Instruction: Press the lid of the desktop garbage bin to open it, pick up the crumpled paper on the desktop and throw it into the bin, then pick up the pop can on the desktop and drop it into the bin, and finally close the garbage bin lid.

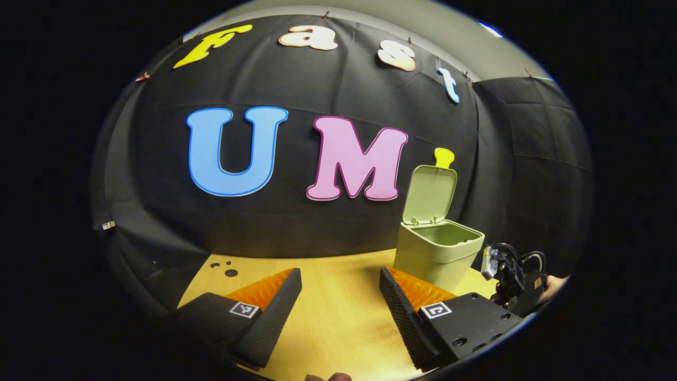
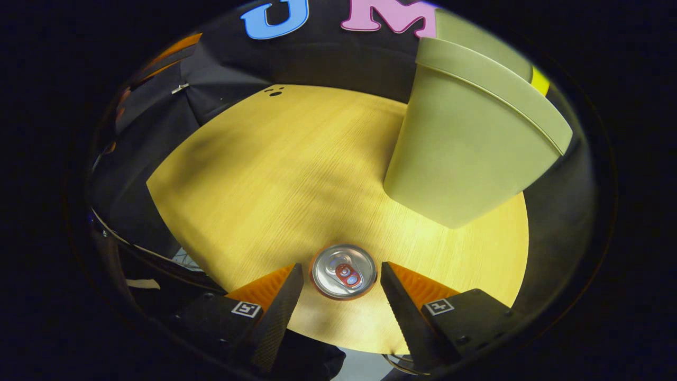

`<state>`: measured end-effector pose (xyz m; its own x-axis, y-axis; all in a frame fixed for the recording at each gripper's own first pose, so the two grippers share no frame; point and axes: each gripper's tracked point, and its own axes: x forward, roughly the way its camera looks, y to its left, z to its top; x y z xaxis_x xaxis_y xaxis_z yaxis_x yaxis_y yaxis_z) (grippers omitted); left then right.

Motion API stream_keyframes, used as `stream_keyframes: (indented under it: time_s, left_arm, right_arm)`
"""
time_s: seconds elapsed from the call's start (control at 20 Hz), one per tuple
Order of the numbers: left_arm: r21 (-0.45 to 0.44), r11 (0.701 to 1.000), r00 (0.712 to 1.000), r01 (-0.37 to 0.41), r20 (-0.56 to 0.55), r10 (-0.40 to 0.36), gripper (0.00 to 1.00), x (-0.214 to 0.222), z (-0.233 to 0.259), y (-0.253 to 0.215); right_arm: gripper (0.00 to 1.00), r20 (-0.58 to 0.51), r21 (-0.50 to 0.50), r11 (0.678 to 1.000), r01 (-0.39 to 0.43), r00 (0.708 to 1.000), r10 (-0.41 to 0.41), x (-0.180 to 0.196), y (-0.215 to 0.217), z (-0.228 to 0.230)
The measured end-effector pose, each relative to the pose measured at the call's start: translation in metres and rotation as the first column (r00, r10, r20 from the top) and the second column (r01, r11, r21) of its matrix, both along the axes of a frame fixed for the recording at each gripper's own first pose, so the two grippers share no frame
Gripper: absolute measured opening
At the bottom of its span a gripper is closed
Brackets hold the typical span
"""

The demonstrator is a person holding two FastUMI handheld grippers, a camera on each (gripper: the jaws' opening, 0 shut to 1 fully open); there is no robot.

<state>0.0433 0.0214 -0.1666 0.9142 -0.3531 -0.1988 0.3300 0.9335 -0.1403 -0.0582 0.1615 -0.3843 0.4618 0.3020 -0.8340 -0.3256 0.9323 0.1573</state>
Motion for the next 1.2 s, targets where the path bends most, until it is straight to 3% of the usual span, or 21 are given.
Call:
stream_keyframes:
  time_s: [0.2, 0.4, 0.45, 0.7, 1.2]
  left_arm:
    - [0.002, 1.0, 1.0, -0.004, -0.007, 0.004, 0.95, -0.003, -0.002, 0.002]
    - [0.012, 1.0, 1.0, 0.002, -0.017, -0.001, 0.96, -0.009, -0.006, 0.002]
    - [0.012, 1.0, 1.0, 0.0, -0.021, 0.0, 0.96, -0.01, -0.007, 0.002]
    - [0.012, 1.0, 0.999, -0.015, -0.031, 0.015, 0.96, -0.013, -0.009, 0.005]
    - [0.006, 1.0, 0.999, -0.022, -0.046, 0.023, 0.96, -0.009, -0.016, 0.007]
  right_arm:
    - [0.95, -0.024, -0.009, 1.0, -0.019, 1.0, 0.019, -0.002, 0.002, -0.01]
    - [0.82, -0.019, 0.006, 1.0, 0.007, 1.0, -0.007, 0.0, 0.001, -0.007]
    - [0.86, -0.016, 0.014, 1.0, 0.014, 1.0, -0.014, 0.0, 0.002, -0.005]
    - [0.86, -0.022, 0.04, 0.999, 0.008, 1.0, -0.008, 0.003, 0.0, 0.008]
    - [0.86, 0.055, 0.094, 0.996, 0.005, 0.998, -0.01, 0.014, -0.017, 0.103]
